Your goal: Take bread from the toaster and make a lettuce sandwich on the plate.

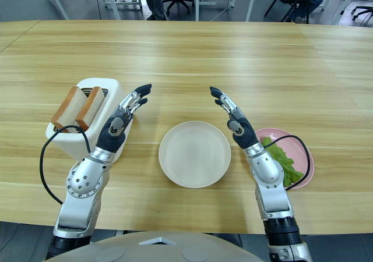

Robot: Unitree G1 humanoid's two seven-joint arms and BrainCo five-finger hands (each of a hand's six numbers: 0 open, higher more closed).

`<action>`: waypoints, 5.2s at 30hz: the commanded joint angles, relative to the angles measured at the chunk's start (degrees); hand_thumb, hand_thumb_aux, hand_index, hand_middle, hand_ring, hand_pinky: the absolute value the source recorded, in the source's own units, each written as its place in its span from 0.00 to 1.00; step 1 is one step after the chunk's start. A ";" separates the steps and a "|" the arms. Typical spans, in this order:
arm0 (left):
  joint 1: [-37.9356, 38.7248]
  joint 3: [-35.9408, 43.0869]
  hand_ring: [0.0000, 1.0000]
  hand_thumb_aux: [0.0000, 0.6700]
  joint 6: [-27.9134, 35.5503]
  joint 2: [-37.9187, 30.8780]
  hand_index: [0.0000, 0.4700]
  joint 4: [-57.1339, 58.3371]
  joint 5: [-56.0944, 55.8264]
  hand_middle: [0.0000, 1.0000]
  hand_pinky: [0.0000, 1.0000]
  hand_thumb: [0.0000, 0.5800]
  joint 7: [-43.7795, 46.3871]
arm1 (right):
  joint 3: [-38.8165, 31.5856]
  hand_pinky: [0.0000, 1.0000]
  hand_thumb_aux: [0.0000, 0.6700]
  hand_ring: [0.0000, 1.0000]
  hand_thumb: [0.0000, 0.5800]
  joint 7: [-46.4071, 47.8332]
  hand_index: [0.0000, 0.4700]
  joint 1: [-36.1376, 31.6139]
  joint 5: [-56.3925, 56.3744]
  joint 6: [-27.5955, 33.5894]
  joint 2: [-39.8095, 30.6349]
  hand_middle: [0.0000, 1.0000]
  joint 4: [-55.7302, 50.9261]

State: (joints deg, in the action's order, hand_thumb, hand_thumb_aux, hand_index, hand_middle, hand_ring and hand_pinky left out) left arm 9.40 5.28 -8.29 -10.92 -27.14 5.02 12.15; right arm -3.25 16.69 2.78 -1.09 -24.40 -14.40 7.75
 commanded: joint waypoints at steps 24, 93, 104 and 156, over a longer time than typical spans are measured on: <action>-5.93 -24.39 0.00 0.00 21.09 -28.13 0.00 -0.74 41.43 0.00 0.00 0.00 1.14 | -0.59 0.00 0.00 0.00 0.00 -4.10 0.00 2.20 5.43 -0.07 1.37 0.00 0.48; -12.58 -27.33 1.00 1.00 20.81 -22.86 0.98 5.54 24.36 1.00 1.00 1.00 -7.40 | 4.55 0.00 0.00 0.00 0.00 -7.82 0.00 -0.03 19.03 0.14 -7.01 0.00 4.16; -17.47 -29.88 1.00 1.00 19.12 -17.54 0.98 -7.09 17.55 1.00 1.00 1.00 -10.92 | 9.82 0.00 0.00 0.00 0.00 -33.67 0.00 3.06 57.68 -0.33 -32.35 0.00 -8.77; -46.43 29.42 0.93 0.00 -15.19 -2.59 0.00 69.49 22.05 0.93 0.93 0.00 20.08 | -20.03 0.00 1.00 0.00 1.00 -66.66 0.98 -4.61 58.97 -6.78 -42.63 0.00 -57.92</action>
State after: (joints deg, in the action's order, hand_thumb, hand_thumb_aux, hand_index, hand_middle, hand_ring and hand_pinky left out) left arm -35.85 34.06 -22.23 -13.26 41.56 24.97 34.30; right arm -21.89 -50.77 -2.38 57.58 -30.68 -56.65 -49.31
